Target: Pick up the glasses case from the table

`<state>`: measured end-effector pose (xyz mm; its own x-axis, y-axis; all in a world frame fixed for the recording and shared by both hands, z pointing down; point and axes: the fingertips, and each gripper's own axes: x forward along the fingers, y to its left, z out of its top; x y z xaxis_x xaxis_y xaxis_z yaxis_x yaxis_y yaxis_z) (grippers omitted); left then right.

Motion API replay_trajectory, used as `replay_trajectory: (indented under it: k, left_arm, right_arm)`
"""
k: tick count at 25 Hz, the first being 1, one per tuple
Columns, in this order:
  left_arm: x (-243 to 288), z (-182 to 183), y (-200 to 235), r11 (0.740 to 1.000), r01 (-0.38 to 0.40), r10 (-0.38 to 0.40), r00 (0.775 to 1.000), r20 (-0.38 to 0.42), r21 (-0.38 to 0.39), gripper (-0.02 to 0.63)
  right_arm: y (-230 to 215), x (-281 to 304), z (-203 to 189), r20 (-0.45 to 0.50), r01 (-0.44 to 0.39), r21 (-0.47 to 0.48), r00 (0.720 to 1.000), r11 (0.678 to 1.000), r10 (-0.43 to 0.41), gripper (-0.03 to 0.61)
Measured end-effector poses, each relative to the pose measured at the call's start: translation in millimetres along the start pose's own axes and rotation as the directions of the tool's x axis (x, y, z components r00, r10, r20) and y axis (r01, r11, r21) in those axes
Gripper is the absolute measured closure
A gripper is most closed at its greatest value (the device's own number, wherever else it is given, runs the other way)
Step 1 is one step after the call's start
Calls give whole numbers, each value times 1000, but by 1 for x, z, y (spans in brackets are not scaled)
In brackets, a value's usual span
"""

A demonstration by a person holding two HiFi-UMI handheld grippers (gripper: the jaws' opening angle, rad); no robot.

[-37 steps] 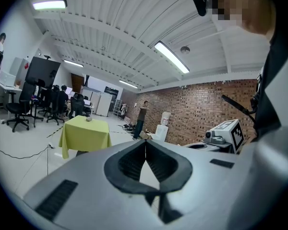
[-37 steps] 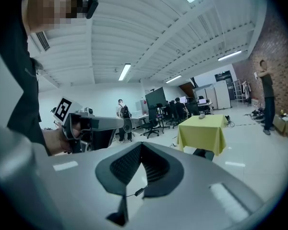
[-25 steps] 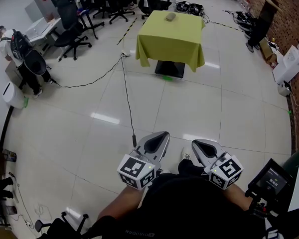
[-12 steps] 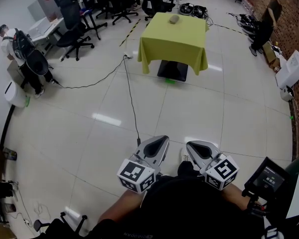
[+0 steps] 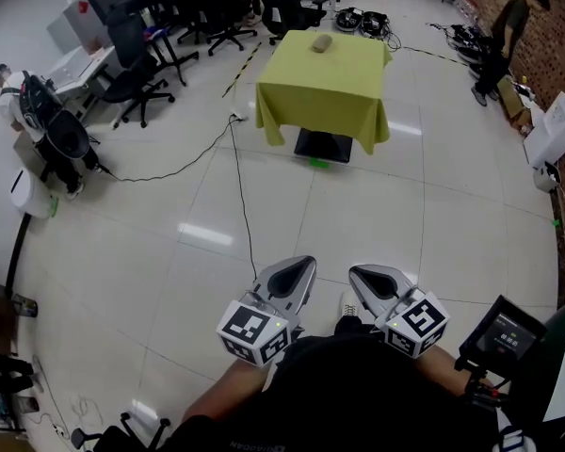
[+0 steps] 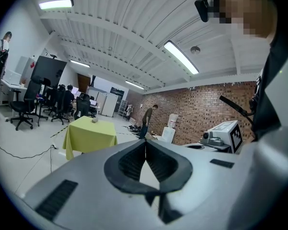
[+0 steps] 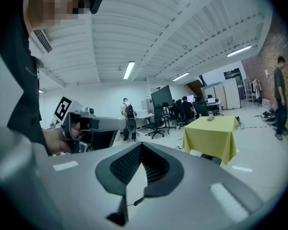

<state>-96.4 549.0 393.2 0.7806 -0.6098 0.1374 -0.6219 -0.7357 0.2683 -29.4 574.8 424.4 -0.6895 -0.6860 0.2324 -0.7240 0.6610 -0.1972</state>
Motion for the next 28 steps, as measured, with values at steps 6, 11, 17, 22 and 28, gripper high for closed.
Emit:
replay_trajectory:
  k: [6, 11, 17, 22, 28]
  left_arm:
    - [45, 18, 4, 1000, 15, -15, 1000, -1, 25, 606]
    - [77, 24, 14, 1000, 10, -10, 1000, -4, 13, 606]
    - [124, 28, 20, 1000, 4, -4, 1000, -1, 18, 606]
    - [183, 43, 25, 999, -9, 9, 1000, 11, 38, 606]
    - [191, 57, 28, 998, -26, 24, 999, 26, 64, 606]
  right_arm:
    - [-41, 6, 17, 22, -3, 7, 1000, 1000, 2, 577]
    - [-76, 10, 28, 28, 2, 8, 1000, 1000, -2, 577]
    - [-124, 13, 40, 48, 3, 0, 999, 1000, -3, 577]
    - [-181, 17, 56, 68, -17, -15, 998, 1000, 17, 577]
    - [-194, 14, 67, 99, -6, -18, 995, 1000, 8, 577]
